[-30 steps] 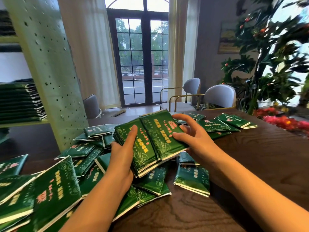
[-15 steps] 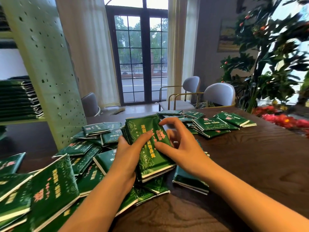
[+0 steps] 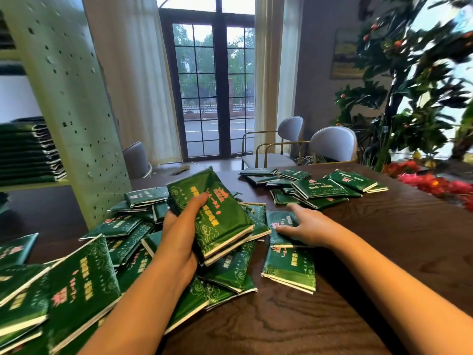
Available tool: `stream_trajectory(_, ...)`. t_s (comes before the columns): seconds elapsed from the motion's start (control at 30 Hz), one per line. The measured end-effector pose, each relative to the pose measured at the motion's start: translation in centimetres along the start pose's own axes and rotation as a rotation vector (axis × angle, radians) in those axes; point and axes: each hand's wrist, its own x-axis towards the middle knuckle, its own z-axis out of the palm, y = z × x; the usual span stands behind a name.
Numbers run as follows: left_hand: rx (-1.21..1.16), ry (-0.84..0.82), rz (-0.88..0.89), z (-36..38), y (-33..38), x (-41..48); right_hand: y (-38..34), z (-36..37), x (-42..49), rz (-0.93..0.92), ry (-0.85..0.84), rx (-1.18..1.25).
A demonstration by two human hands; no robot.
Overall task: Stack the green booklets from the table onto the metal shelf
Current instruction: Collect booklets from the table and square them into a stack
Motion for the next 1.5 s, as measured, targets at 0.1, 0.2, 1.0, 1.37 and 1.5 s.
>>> stream_trajectory(0.1, -0.001, 0.007, 0.004, 0.0, -0.1, 0.0, -0.3, -0.5, -0.4, -0.037, 0.037, 0.083)
stream_trajectory(0.2, 0.0, 0.011, 0.006, 0.1, -0.3, 0.1, -0.5, -0.9, -0.7, -0.027, 0.056, 0.212)
stream_trajectory(1.0, 0.449, 0.07, 0.365, 0.9, -1.3, -1.1, -7.8, -1.3, -5.8, -0.49, 0.354, 0.993)
stream_trajectory(1.37, 0.505, 0.04, 0.475, 2.0, -1.3, -2.5, -9.4, -1.3, -6.7, -0.464, 0.033, 1.194)
stream_trajectory(1.5, 0.54, 0.056, 0.468, 1.9, -1.3, -2.5, -9.3, -1.4, -7.3, -0.503, 0.002, 1.2)
